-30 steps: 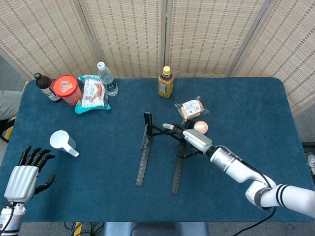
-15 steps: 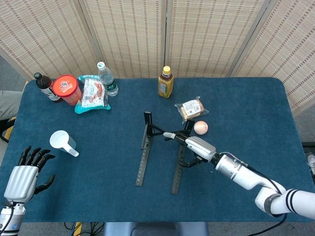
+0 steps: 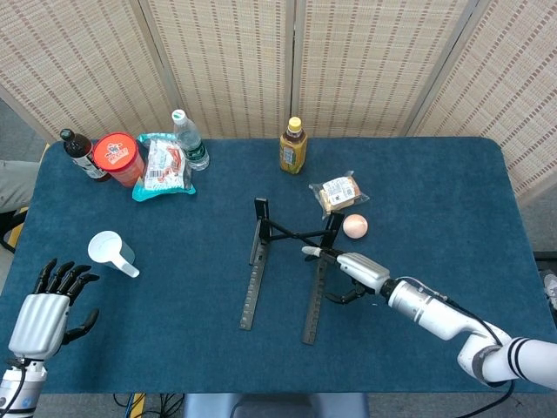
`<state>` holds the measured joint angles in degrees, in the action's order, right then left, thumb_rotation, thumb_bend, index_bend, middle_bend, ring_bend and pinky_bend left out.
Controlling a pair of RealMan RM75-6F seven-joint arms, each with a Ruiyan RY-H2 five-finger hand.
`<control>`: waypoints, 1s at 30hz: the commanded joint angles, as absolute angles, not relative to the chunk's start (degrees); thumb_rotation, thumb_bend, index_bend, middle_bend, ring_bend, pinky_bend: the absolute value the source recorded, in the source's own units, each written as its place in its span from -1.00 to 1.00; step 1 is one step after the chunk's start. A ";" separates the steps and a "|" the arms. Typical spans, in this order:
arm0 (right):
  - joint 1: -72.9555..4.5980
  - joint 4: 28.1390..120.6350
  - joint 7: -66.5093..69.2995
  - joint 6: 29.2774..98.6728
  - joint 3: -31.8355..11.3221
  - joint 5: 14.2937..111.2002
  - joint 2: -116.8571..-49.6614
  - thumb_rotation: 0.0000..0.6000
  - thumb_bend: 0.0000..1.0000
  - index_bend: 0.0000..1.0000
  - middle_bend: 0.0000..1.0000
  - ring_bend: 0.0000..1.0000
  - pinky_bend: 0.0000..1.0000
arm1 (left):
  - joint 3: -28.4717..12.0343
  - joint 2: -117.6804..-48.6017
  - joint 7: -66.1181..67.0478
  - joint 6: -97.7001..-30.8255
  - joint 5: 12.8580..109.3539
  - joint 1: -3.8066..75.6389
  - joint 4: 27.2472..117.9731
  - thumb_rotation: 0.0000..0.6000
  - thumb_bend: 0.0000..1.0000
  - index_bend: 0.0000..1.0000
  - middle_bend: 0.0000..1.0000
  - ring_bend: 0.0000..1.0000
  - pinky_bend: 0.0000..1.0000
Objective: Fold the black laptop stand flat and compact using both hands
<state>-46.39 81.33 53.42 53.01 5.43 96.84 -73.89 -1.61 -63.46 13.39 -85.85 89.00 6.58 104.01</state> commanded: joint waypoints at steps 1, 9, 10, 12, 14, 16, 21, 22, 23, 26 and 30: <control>-47.12 79.57 54.39 51.56 5.28 96.14 -75.41 1.00 -0.41 -0.96 -0.66 -0.92 -0.77 | -1.52 -63.32 13.52 -86.06 88.97 6.37 104.18 1.00 -0.45 -0.47 -0.62 -0.78 -0.98; -48.24 75.56 55.37 49.47 4.77 94.97 -78.37 1.00 -0.40 -0.96 -0.66 -0.92 -0.77 | -1.43 -62.98 13.59 -86.49 88.81 5.89 104.33 1.00 -0.45 -0.47 -0.62 -0.78 -0.99; -48.29 75.14 55.43 49.35 4.68 94.74 -78.63 1.00 -0.40 -0.96 -0.66 -0.92 -0.77 | -1.44 -62.98 13.56 -86.53 88.81 5.85 104.31 1.00 -0.45 -0.47 -0.62 -0.78 -0.99; -48.35 74.53 55.63 49.05 4.60 94.37 -78.99 1.00 -0.40 -0.96 -0.66 -0.92 -0.77 | -1.45 -62.99 13.51 -86.48 88.72 5.82 104.29 1.00 -0.45 -0.47 -0.62 -0.78 -0.98; -48.43 74.10 55.75 48.73 4.61 94.13 -79.23 1.00 -0.40 -0.96 -0.66 -0.92 -0.77 | -1.44 -62.97 13.44 -86.38 88.68 5.84 104.23 1.00 -0.45 -0.47 -0.62 -0.78 -0.99; -48.49 73.67 55.89 48.45 4.64 93.93 -79.53 1.00 -0.40 -0.96 -0.66 -0.92 -0.77 | -1.48 -63.02 13.35 -86.29 88.68 5.88 104.13 1.00 -0.45 -0.47 -0.62 -0.78 -0.99; -48.55 72.80 56.22 48.15 4.51 93.47 -80.23 1.00 -0.40 -0.96 -0.66 -0.92 -0.77 | -1.57 -63.09 13.14 -86.17 88.58 5.93 103.89 1.00 -0.45 -0.47 -0.62 -0.78 -0.99; -48.55 72.65 56.19 48.18 4.48 93.41 -80.34 1.00 -0.40 -0.96 -0.66 -0.92 -0.77 | -1.57 -63.10 13.12 -86.14 88.54 5.92 103.85 1.00 -0.45 -0.47 -0.62 -0.78 -0.98; -48.54 72.61 56.13 48.21 4.49 93.42 -80.34 1.00 -0.40 -0.96 -0.66 -0.92 -0.77 | -1.56 -63.10 13.11 -86.11 88.51 5.92 103.83 1.00 -0.45 -0.47 -0.62 -0.78 -0.98; -48.47 73.80 56.62 49.14 4.78 94.16 -79.37 1.00 -0.40 -0.96 -0.66 -0.92 -0.77 | -1.59 -63.08 13.03 -86.26 88.38 5.78 103.74 1.00 -0.45 -0.47 -0.62 -0.78 -0.99; -48.52 77.21 57.27 51.71 5.43 96.48 -76.47 1.00 -0.40 -0.96 -0.66 -0.92 -0.77 | -1.62 -63.05 12.98 -86.23 88.11 5.68 103.69 1.00 -0.45 -0.47 -0.62 -0.78 -0.99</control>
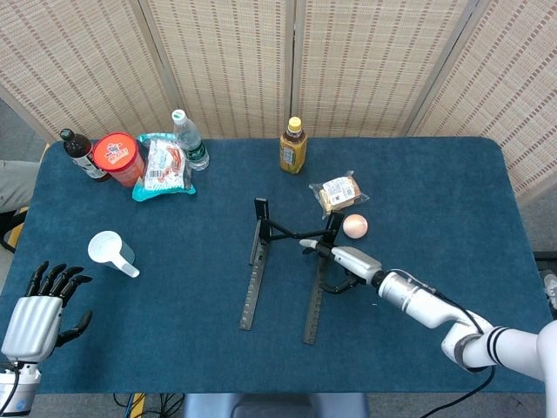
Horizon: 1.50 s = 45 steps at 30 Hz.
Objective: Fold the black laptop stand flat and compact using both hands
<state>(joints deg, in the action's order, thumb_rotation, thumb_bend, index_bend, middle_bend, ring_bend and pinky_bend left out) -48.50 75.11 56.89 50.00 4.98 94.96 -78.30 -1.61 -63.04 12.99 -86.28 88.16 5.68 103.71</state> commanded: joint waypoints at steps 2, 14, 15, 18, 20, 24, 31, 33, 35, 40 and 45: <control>-48.61 79.07 57.53 53.01 5.55 97.49 -75.18 1.00 -0.40 -0.96 -0.66 -0.92 -0.77 | -1.64 -63.11 12.99 -86.15 88.12 5.73 103.67 1.00 -0.45 -0.47 -0.62 -0.78 -0.99; -51.58 85.23 54.98 56.49 2.18 99.67 -74.07 1.00 -0.62 -0.96 -0.65 -0.92 -0.80 | -1.50 -62.93 13.51 -86.58 88.69 5.50 104.38 1.00 -0.45 -0.47 -0.62 -0.78 -0.99; -51.95 85.22 54.69 56.25 1.75 99.44 -74.43 1.00 -0.67 -0.96 -0.65 -0.92 -0.82 | -1.45 -62.89 13.57 -86.66 88.72 5.41 104.44 1.00 -0.45 -0.47 -0.62 -0.78 -0.98; -53.37 85.13 53.90 54.89 0.45 98.54 -75.67 1.00 -0.79 -0.96 -0.65 -0.92 -0.87 | -1.30 -62.81 13.74 -86.87 88.73 5.15 104.66 1.00 -0.45 -0.47 -0.62 -0.78 -0.99; -54.45 84.85 53.47 53.72 -0.43 97.80 -76.72 1.00 -0.84 -0.96 -0.65 -0.92 -0.90 | -1.25 -62.73 13.85 -86.98 88.76 5.03 104.79 1.00 -0.45 -0.47 -0.62 -0.78 -0.99; -56.32 83.89 52.69 51.71 -1.67 96.77 -78.89 1.00 -0.88 -0.96 -0.65 -0.92 -0.91 | -1.18 -62.66 13.97 -87.28 88.92 4.81 104.95 1.00 -0.45 -0.47 -0.62 -0.78 -0.99; -58.94 80.18 51.85 48.88 -3.64 94.31 -83.52 1.00 -0.88 -0.96 -0.65 -0.92 -0.91 | -1.07 -62.39 13.98 -87.52 89.06 4.51 105.19 1.00 -0.45 -0.47 -0.62 -0.78 -0.99; -59.54 78.71 51.76 48.06 -4.15 93.38 -84.92 1.00 -0.88 -0.96 -0.65 -0.92 -0.91 | -1.10 -62.32 13.98 -87.59 89.02 4.43 105.25 1.00 -0.45 -0.47 -0.62 -0.78 -0.99; -60.07 77.56 52.12 47.30 -4.52 92.64 -86.05 1.00 -0.88 -0.96 -0.65 -0.92 -0.91 | -1.10 -62.28 13.99 -87.64 89.10 4.40 105.28 1.00 -0.45 -0.47 -0.62 -0.78 -0.99; -61.54 74.05 53.14 45.39 -5.30 91.17 -89.23 1.00 -0.88 -0.96 -0.65 -0.92 -0.91 | -1.07 -62.23 14.07 -87.41 89.19 4.45 105.39 1.00 -0.45 -0.47 -0.62 -0.78 -0.99; -62.69 71.02 53.97 43.80 -5.68 90.17 -91.78 1.00 -0.88 -0.96 -0.65 -0.92 -0.91 | -1.09 -62.04 13.98 -87.70 89.29 4.26 105.41 1.00 -0.45 -0.47 -0.62 -0.78 -0.99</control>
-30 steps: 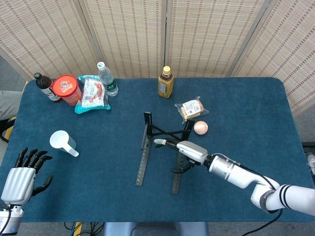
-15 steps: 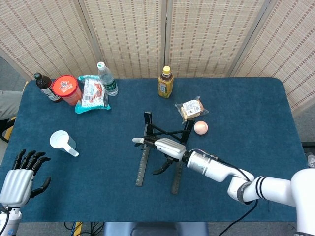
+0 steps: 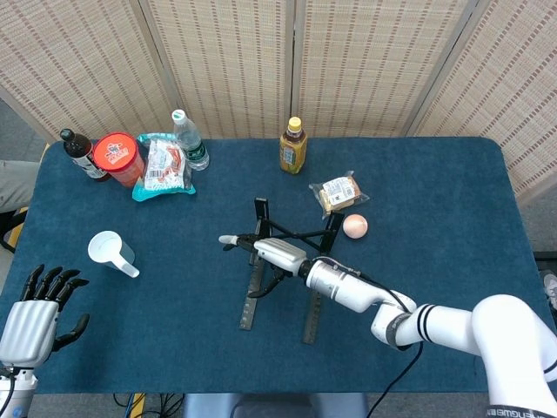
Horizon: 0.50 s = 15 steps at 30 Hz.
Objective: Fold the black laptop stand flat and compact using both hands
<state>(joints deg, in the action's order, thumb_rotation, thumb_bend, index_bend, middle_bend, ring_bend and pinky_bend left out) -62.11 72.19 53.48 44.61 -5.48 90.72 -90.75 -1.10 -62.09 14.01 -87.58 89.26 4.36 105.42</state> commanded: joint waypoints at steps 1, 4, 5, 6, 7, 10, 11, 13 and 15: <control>-62.86 70.35 54.19 43.43 -5.65 89.95 -92.29 1.00 -0.88 -0.96 -0.65 -0.92 -0.91 | -1.06 -62.01 13.94 -87.81 89.26 4.15 105.39 1.00 -0.45 -0.47 -0.62 -0.78 -0.99; -63.24 68.73 54.74 42.34 -5.43 89.44 -93.46 1.00 -0.88 -0.96 -0.65 -0.92 -0.91 | -0.98 -61.96 13.82 -87.78 89.15 4.03 105.33 1.00 -0.45 -0.47 -0.62 -0.78 -0.99; -63.30 68.24 54.87 42.05 -5.37 89.25 -93.80 1.00 -0.88 -0.96 -0.65 -0.92 -0.91 | -0.95 -61.96 13.78 -87.75 89.17 4.01 105.28 1.00 -0.45 -0.47 -0.62 -0.78 -0.99; -63.37 67.75 54.93 41.74 -5.32 89.06 -94.13 1.00 -0.88 -0.96 -0.65 -0.92 -0.91 | -0.93 -61.97 13.72 -87.76 89.20 3.98 105.25 1.00 -0.45 -0.47 -0.62 -0.78 -0.99; -63.44 67.17 55.00 41.36 -5.25 88.84 -94.52 1.00 -0.88 -0.96 -0.65 -0.92 -0.91 | -0.92 -61.99 13.62 -87.80 89.22 3.94 105.20 1.00 -0.45 -0.47 -0.62 -0.78 -0.98; -63.63 65.55 55.09 40.39 -5.37 88.01 -95.52 1.00 -0.88 -0.96 -0.65 -0.92 -0.91 | -0.96 -61.97 13.41 -87.90 89.21 3.85 105.05 1.00 -0.45 -0.47 -0.62 -0.78 -0.99; -63.70 65.09 55.13 40.11 -5.47 87.73 -95.80 1.00 -0.88 -0.96 -0.65 -0.92 -0.91 | -0.96 -61.94 13.37 -87.91 89.21 3.84 105.02 1.00 -0.45 -0.47 -0.62 -0.78 -0.99; -63.86 63.85 55.14 39.47 -5.88 86.94 -96.57 1.00 -0.88 -0.96 -0.65 -0.92 -0.91 | -0.99 -61.91 13.25 -87.98 89.28 3.81 104.97 1.00 -0.45 -0.47 -0.62 -0.78 -0.99; -64.05 62.79 55.09 38.80 -6.21 86.29 -97.23 1.00 -0.88 -0.96 -0.65 -0.92 -0.92 | -0.98 -61.88 13.16 -88.01 89.30 3.76 104.92 1.00 -0.45 -0.47 -0.62 -0.78 -0.99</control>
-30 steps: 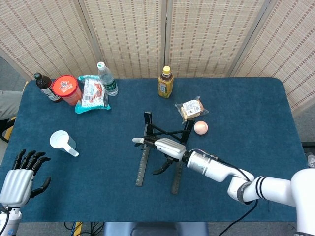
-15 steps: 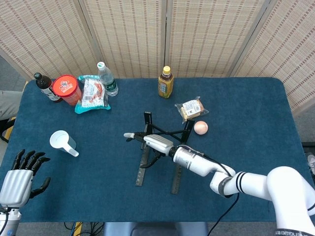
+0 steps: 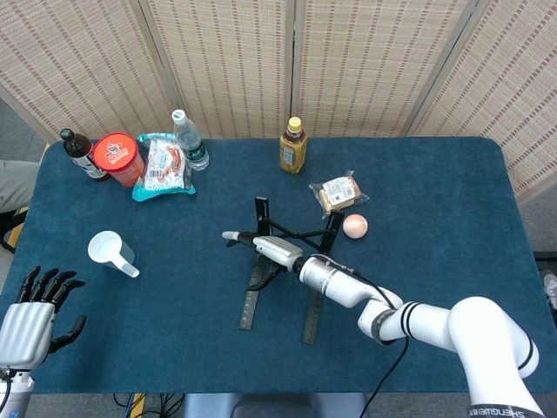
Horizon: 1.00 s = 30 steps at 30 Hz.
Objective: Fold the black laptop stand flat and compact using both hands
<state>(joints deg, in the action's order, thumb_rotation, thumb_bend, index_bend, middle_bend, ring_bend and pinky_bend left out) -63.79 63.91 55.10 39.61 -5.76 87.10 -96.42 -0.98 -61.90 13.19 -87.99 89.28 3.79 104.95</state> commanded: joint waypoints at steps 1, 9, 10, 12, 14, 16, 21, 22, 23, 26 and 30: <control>-64.18 62.02 55.05 38.33 -6.46 85.82 -97.70 1.00 -0.88 -0.96 -0.65 -0.92 -0.93 | -0.97 -61.84 13.13 -88.03 89.28 3.72 104.89 1.00 -0.45 -0.47 -0.62 -0.78 -0.99; -64.57 59.23 54.70 36.82 -7.48 84.38 -99.55 1.00 -0.88 -0.96 -0.65 -0.94 -1.00 | -0.91 -61.67 12.72 -88.52 89.23 3.25 104.72 1.00 -0.45 -0.47 -0.62 -0.78 -0.99; -64.52 59.14 54.57 36.87 -7.52 84.39 -99.61 1.00 -0.88 -0.96 -0.65 -0.94 -1.00 | -0.89 -61.65 12.66 -88.58 89.29 3.20 104.70 1.00 -0.45 -0.47 -0.62 -0.78 -0.99; -64.38 59.09 54.37 36.98 -7.59 84.34 -99.64 1.00 -0.88 -0.96 -0.65 -0.95 -1.00 | -0.88 -61.63 12.56 -88.60 89.34 3.16 104.71 1.00 -0.45 -0.47 -0.62 -0.78 -0.99; -64.14 58.87 53.97 37.23 -7.75 84.12 -99.74 1.00 -0.88 -0.96 -0.65 -0.96 -1.00 | -0.92 -61.65 12.44 -88.62 89.41 3.16 104.66 1.00 -0.45 -0.47 -0.62 -0.78 -0.98; -63.98 58.82 53.83 37.02 -7.86 83.83 -99.70 1.00 -0.88 -0.96 -0.65 -0.97 -1.00 | -0.89 -61.64 12.40 -88.56 89.48 3.17 104.67 1.00 -0.45 -0.47 -0.62 -0.78 -0.99; -63.13 62.91 55.28 39.65 -7.56 85.91 -97.16 1.00 -0.88 -0.96 -0.65 -0.98 -1.00 | -0.95 -61.72 12.40 -88.41 89.46 3.21 104.59 1.00 -0.45 -0.47 -0.62 -0.78 -0.98; -62.85 64.31 55.58 40.74 -7.34 86.78 -96.14 1.00 -0.88 -0.96 -0.65 -0.98 -1.00 | -0.96 -61.73 12.41 -88.37 89.44 3.23 104.57 1.00 -0.45 -0.47 -0.62 -0.78 -0.98; -62.53 65.84 55.79 41.94 -7.11 87.69 -94.98 1.00 -0.88 -0.96 -0.65 -0.98 -1.00 | -0.96 -61.73 12.41 -88.33 89.44 3.24 104.56 1.00 -0.45 -0.47 -0.62 -0.78 -0.99; -61.18 71.52 55.38 46.49 -6.40 90.66 -90.33 1.00 -0.88 -0.96 -0.65 -0.98 -1.00 | -1.03 -61.76 12.44 -88.04 89.37 3.40 104.54 1.00 -0.45 -0.47 -0.62 -0.78 -0.99; -58.58 79.56 52.29 52.14 -5.77 93.01 -83.31 1.00 -0.88 -0.96 -0.65 -0.98 -1.00 | -1.21 -61.91 12.37 -87.75 89.44 3.70 104.45 1.00 -0.45 -0.47 -0.62 -0.78 -0.99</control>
